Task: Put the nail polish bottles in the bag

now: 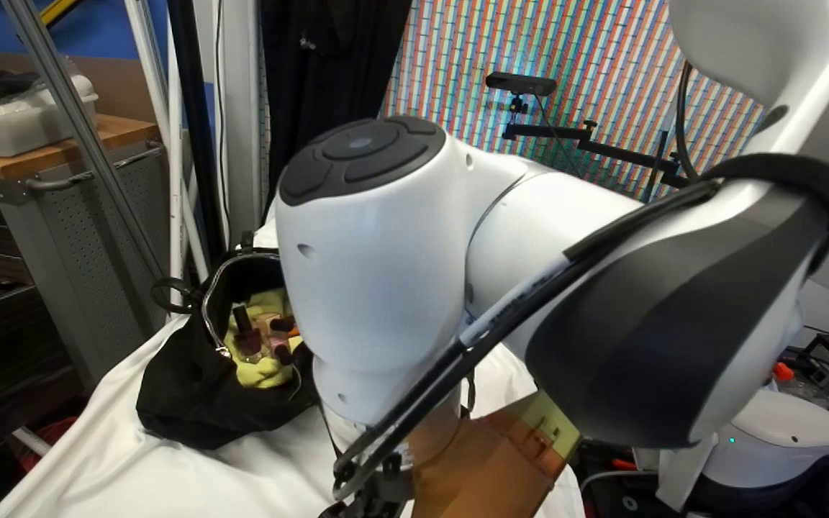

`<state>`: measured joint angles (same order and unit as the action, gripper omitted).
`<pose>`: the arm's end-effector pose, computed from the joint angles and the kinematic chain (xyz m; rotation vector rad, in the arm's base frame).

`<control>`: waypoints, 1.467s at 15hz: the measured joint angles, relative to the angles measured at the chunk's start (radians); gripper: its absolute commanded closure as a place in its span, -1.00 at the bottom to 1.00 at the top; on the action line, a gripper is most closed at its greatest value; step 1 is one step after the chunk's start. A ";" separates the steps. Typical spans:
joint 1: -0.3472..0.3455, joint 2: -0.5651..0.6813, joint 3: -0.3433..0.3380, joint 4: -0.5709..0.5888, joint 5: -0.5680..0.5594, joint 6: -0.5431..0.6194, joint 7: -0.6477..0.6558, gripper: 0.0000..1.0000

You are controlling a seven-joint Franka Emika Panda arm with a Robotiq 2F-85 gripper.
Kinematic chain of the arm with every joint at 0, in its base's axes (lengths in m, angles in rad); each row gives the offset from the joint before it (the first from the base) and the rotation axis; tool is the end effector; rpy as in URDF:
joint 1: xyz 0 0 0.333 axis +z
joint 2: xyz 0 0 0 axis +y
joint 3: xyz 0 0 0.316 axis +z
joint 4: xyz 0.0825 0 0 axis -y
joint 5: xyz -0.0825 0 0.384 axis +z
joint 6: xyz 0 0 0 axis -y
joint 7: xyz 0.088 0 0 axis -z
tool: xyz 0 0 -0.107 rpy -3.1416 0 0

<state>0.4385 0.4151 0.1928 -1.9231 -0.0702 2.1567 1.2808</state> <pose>0.4921 0.3508 0.2647 2.8679 -0.9105 -0.1791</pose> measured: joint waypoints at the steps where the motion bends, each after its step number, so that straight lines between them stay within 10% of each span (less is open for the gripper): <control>1: 0.000 0.002 0.003 -0.008 0.007 0.013 0.008 -1.00; 22: 0.001 0.054 0.015 -0.126 0.062 0.236 0.041 -1.00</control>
<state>0.4395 0.4694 0.2075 -2.0488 -0.0084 2.3925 1.3214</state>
